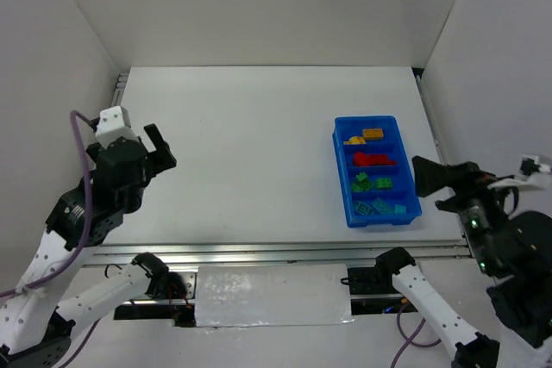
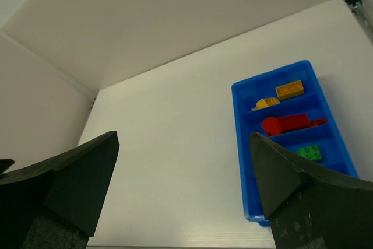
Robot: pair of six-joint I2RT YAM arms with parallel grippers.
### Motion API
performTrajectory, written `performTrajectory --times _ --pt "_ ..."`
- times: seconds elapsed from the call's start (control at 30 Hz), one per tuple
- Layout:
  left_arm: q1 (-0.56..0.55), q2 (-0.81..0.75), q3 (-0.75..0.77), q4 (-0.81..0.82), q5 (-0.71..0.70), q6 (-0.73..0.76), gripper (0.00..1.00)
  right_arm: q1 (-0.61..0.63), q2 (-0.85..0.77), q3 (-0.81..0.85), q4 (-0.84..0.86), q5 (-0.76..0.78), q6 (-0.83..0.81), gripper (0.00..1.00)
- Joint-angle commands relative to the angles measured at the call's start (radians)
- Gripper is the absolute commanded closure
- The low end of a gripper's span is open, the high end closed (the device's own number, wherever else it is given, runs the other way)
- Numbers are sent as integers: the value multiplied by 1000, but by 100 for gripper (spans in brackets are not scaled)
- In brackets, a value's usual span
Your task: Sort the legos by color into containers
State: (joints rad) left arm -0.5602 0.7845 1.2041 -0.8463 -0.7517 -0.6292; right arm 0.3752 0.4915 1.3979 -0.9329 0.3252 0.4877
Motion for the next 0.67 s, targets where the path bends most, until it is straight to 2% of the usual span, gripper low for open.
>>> performTrajectory --times 0.0,0.13,0.3,0.63 --pt "6 -83 46 -28 -96 74 0 5 -27 94 -228 -6 -83 0" --pt "6 -204 52 -77 -117 105 1 22 -108 159 -300 -44 -121 0" --pt "5 -275 107 -192 -115 102 1 34 -185 202 -334 -61 -132 0" --pt "6 -349 84 -214 -97 100 1 37 -197 104 -294 -55 -123 1"
